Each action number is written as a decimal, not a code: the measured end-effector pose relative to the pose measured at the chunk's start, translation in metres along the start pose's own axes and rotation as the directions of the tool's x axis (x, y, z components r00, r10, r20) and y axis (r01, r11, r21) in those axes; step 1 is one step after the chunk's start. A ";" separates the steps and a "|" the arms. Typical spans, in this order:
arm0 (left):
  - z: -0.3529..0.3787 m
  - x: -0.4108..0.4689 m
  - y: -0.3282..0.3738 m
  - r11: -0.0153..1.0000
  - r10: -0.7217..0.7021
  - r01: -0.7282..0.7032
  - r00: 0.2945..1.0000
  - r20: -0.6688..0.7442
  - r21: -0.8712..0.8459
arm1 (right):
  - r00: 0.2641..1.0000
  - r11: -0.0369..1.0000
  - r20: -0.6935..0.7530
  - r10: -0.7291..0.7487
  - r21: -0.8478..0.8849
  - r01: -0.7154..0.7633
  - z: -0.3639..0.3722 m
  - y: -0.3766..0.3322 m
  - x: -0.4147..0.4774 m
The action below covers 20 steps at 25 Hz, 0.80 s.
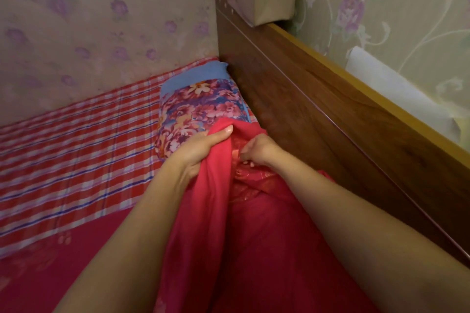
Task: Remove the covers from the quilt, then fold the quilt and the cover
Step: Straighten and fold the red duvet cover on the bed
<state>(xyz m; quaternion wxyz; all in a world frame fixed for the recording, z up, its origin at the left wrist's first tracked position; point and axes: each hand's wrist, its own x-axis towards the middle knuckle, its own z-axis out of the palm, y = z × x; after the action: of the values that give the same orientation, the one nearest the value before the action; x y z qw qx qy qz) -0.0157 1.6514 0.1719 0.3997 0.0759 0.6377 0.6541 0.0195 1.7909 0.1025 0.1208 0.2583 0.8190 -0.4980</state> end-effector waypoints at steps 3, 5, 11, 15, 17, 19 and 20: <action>-0.008 -0.004 -0.005 0.976 -0.095 0.101 0.995 0.039 -0.195 | 0.993 0.976 -0.119 -0.001 0.217 0.027 0.013 0.012 0.000; -0.013 -0.007 -0.009 0.943 -0.050 0.067 0.997 0.061 -0.326 | 0.987 0.980 -0.162 0.014 0.199 0.019 0.020 0.021 -0.003; -0.028 -0.014 -0.013 0.919 0.021 -0.017 1.000 0.006 -0.394 | 0.949 0.997 -0.309 -0.062 0.016 0.071 0.043 0.035 -0.001; -0.049 -0.004 0.006 0.966 0.222 -0.192 0.960 -0.169 0.176 | 0.802 0.975 -0.594 -0.067 -0.209 -0.073 -0.026 0.027 0.005; -0.051 0.010 0.008 0.588 0.511 -0.234 0.849 -0.132 0.774 | 0.731 0.965 -0.682 -0.017 -0.204 -0.168 -0.073 0.011 0.018; -0.042 0.021 0.006 0.373 0.618 -0.174 0.779 -0.104 0.911 | 0.741 0.971 -0.671 0.033 -0.153 -0.182 -0.102 -0.008 0.033; -0.034 0.024 0.004 0.403 0.609 -0.166 0.783 -0.129 0.900 | 0.745 0.975 -0.666 0.039 -0.136 -0.173 -0.108 -0.016 0.040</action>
<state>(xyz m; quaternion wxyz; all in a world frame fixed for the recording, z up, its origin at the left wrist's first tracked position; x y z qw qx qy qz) -0.0543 1.6405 0.1600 -0.0160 0.2627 0.9073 0.3280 -0.0160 1.8915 0.1474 -0.1237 0.4507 0.8362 -0.2870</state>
